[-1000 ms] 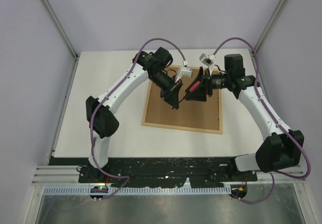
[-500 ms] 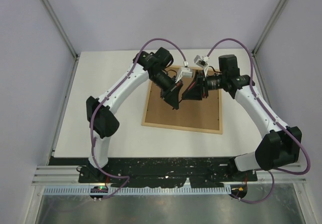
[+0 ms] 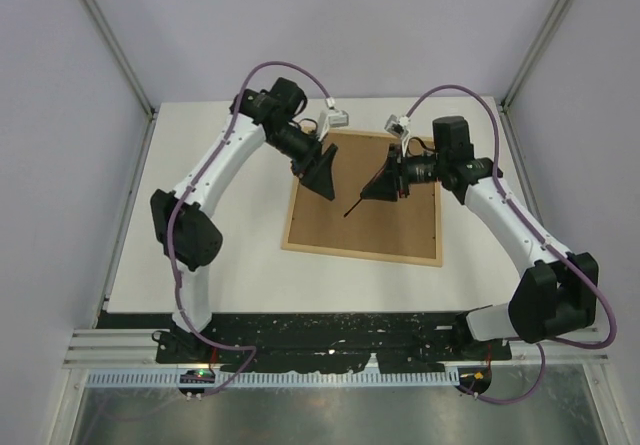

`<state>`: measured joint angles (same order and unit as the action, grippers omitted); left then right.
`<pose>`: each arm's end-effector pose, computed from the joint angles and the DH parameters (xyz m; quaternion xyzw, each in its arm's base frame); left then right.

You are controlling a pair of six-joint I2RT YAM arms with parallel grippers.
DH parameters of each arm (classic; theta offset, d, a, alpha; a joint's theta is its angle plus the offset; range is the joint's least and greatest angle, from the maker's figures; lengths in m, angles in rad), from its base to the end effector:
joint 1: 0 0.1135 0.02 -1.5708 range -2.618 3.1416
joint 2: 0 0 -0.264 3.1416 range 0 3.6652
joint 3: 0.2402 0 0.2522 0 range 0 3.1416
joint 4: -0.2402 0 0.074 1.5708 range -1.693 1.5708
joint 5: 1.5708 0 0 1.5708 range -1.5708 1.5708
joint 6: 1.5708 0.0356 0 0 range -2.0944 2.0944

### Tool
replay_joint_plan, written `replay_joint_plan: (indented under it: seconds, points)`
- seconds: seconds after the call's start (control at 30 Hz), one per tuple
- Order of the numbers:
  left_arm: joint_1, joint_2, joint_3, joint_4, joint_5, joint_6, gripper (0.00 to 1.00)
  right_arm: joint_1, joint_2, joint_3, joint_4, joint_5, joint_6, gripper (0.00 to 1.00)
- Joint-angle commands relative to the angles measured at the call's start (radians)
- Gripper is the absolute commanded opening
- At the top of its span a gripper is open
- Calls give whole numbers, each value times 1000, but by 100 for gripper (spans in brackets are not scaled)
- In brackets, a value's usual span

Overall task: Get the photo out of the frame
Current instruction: Adjust the screwdriver, then adjust the photo frame at the center of the board.

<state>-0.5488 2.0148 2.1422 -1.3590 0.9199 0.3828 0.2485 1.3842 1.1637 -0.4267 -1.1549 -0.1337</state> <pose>0.3270 -0.2331 0.3524 0.4636 0.7555 -0.4486 0.1145 0.2767 0.1038 0.3246 -0.3813 0.6902 0.5093 0.3447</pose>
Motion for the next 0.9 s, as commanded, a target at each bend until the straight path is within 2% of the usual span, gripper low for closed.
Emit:
replay_joint_plan:
  seconds: [0.0, 0.1, 0.17, 0.2, 0.3, 0.43, 0.5, 0.67, 0.87]
  points:
    - [127, -116, -98, 68, -103, -142, 76, -17, -19, -44, 187, 156, 189, 8]
    - [180, -128, -218, 236, -275, -231, 79, -20, 30, -45, 236, 246, 325, 8]
    - [210, -113, -273, 308, -341, -266, 80, -34, 65, -70, 311, 280, 441, 8]
    - [222, -99, -294, 329, -372, -289, 80, -46, 84, -87, 403, 290, 478, 8]
    - [253, -41, -343, 380, -391, -340, 80, -63, 116, -188, 667, 337, 665, 8]
    - [263, 15, -390, 426, -403, -375, 80, -78, 202, -266, 874, 402, 833, 8]
    - [263, 41, -380, 435, -418, -413, 80, -80, 280, -266, 925, 412, 911, 8]
    - [262, 117, -286, 411, -562, -502, 80, -81, 394, -257, 1097, 391, 1095, 8]
    - [250, 228, -173, 373, -655, -565, 79, -80, 457, -211, 1161, 379, 1151, 8]
